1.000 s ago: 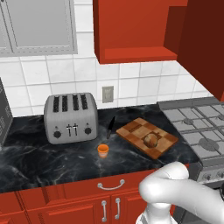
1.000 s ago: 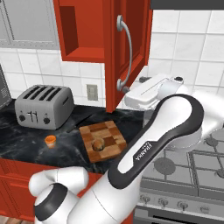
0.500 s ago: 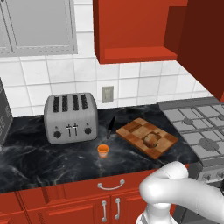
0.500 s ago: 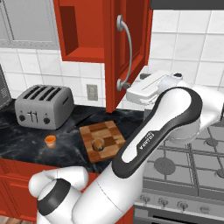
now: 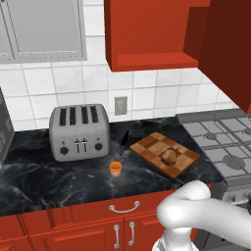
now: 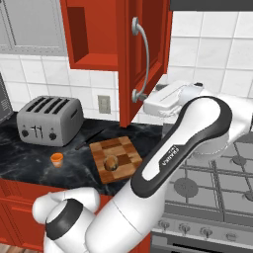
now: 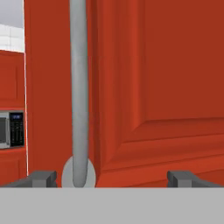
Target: Pick the bread, place it on the cutting board, pick the jam, place it on the counter, and close the cabinet.
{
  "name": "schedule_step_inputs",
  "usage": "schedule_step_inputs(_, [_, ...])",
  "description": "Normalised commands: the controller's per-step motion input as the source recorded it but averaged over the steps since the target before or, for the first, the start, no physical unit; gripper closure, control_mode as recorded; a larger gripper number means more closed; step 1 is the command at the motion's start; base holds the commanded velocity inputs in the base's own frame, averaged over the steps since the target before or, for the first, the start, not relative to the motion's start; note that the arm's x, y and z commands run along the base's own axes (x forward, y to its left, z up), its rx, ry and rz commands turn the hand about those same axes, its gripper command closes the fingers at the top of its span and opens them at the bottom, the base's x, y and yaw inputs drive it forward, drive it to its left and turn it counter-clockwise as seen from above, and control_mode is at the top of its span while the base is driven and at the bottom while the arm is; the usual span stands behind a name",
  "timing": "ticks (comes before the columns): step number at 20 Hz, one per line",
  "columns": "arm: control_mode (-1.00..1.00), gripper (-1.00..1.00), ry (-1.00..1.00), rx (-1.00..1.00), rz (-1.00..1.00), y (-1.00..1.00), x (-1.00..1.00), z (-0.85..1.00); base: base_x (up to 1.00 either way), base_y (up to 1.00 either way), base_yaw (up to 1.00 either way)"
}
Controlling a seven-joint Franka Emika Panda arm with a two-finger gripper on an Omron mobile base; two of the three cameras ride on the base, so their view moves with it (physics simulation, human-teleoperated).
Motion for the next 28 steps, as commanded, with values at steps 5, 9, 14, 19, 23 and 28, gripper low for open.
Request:
schedule_step_inputs(5, [-1.00,-1.00,0.07,0.00,0.06,0.00,0.00,0.00,0.00,0.00,0.00])
schedule_step_inputs(9, [-1.00,-1.00,0.03,0.00,0.02,0.00,0.00,0.00,0.00,0.00,0.00])
schedule_step_inputs(14, [-1.00,-1.00,0.01,0.00,0.00,0.01,0.00,0.00,0.00,0.00,0.00])
schedule_step_inputs(19, [-1.00,-1.00,0.00,0.00,0.00,0.09,0.00,0.00,0.00,0.00,0.00])
schedule_step_inputs(23, [-1.00,-1.00,0.00,0.00,0.00,0.14,0.00,0.00,0.00,0.00,0.00])
schedule_step_inputs(28, [-1.00,-1.00,0.00,0.00,0.00,0.04,0.00,0.00,0.00,0.00,0.00])
